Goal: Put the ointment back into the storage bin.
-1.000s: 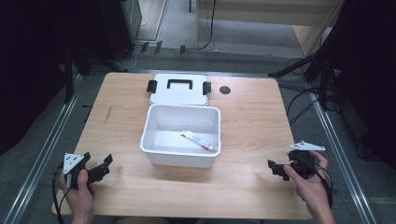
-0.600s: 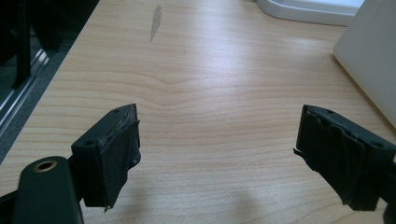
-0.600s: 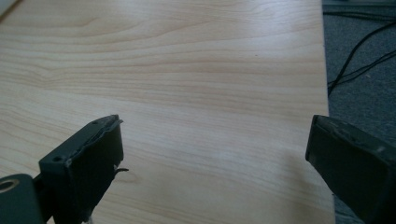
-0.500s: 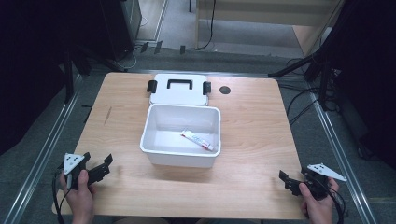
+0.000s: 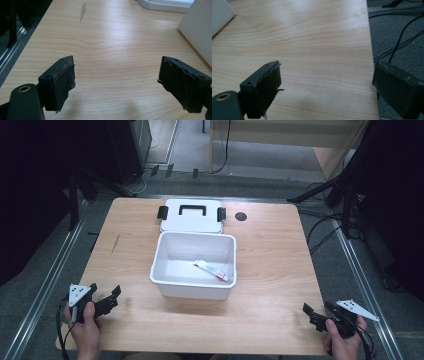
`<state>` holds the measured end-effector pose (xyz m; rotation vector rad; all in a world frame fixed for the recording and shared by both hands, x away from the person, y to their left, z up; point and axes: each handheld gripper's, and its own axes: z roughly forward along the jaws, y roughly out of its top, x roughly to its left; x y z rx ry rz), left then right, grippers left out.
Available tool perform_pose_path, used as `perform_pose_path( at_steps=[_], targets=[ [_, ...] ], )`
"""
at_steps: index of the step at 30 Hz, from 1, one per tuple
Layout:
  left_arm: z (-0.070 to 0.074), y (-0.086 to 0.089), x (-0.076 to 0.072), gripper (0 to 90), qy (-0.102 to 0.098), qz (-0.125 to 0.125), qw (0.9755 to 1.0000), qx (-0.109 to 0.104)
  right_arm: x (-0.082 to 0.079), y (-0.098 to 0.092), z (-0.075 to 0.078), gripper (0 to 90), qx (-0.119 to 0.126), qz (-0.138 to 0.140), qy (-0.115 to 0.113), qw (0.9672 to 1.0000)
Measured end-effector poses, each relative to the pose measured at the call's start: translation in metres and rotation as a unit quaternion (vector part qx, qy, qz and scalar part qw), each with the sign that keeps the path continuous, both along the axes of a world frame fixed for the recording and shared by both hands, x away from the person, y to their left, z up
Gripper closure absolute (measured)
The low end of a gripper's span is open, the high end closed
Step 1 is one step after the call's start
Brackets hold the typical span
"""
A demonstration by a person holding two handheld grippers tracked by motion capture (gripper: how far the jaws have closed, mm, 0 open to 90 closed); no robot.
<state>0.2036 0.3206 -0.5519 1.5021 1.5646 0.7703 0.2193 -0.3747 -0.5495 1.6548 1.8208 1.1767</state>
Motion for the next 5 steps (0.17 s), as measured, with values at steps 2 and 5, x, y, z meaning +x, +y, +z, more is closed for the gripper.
perform_pose_path(
  at_steps=[2,5],
  targets=[
    [0.0001,-0.0006,0.0001,14.2,0.001,0.002,1.0000,0.002,0.0008,-0.0010,-0.0004,8.8,0.005,-0.002,0.004,1.0000],
    [0.0001,-0.0017,0.0003,14.2,0.002,0.002,1.0000,0.006,0.0011,-0.0004,-0.0004,13.4,0.004,0.001,0.006,1.0000]
  ],
)
